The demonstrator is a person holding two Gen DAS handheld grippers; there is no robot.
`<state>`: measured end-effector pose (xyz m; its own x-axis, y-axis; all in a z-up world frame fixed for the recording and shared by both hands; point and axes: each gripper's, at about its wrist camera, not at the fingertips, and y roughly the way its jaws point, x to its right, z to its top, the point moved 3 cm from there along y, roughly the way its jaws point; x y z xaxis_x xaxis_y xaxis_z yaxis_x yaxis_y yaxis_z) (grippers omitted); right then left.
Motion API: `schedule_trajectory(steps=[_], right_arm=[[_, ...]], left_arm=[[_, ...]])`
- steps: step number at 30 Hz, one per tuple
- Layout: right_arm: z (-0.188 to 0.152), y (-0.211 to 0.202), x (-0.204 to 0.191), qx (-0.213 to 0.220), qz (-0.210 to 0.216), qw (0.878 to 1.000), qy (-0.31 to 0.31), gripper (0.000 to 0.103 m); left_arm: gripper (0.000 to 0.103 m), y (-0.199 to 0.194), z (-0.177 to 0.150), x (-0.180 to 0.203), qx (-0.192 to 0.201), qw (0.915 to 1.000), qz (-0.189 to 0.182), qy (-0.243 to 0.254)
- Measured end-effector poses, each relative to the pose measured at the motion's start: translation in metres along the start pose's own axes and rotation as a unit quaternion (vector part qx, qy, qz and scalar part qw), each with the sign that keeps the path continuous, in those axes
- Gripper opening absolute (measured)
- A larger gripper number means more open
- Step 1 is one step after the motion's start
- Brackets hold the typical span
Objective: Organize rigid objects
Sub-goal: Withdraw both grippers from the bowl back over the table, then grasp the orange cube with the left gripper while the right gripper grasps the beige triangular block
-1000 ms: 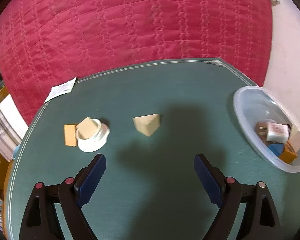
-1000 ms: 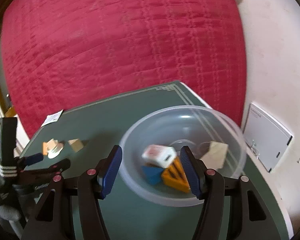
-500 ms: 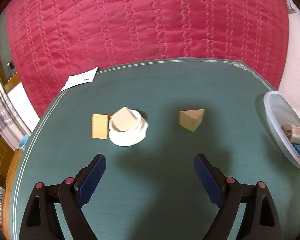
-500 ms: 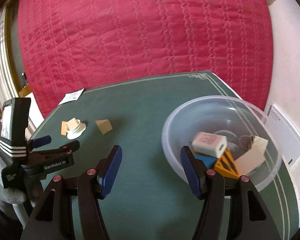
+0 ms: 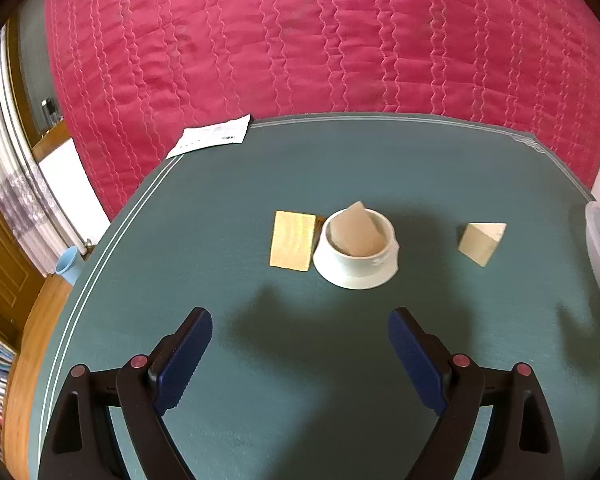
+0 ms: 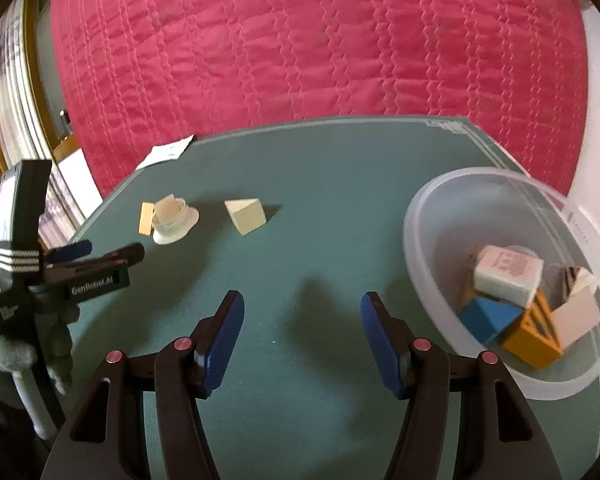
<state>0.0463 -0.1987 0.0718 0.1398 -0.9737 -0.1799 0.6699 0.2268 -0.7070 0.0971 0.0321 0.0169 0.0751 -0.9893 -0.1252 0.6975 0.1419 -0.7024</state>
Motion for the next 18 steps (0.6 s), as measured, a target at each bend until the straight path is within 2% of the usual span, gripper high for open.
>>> schedule_trajectory(steps=[5, 13, 18], right_arm=[[-0.003, 0.010, -0.004, -0.011, 0.005, 1.000, -0.003, 0.062], [-0.007, 0.015, -0.002, -0.021, 0.017, 1.000, 0.002, 0.062], [-0.009, 0.014, -0.001, -0.021, 0.022, 1.000, 0.006, 0.062]], left_arm=[[0.092, 0.011, 0.005, -0.004, -0.006, 1.0000, -0.006, -0.002], [0.092, 0.038, 0.022, -0.025, -0.022, 0.9995, 0.013, -0.018], [0.092, 0.050, 0.036, -0.026, -0.013, 0.9996, 0.024, -0.009]])
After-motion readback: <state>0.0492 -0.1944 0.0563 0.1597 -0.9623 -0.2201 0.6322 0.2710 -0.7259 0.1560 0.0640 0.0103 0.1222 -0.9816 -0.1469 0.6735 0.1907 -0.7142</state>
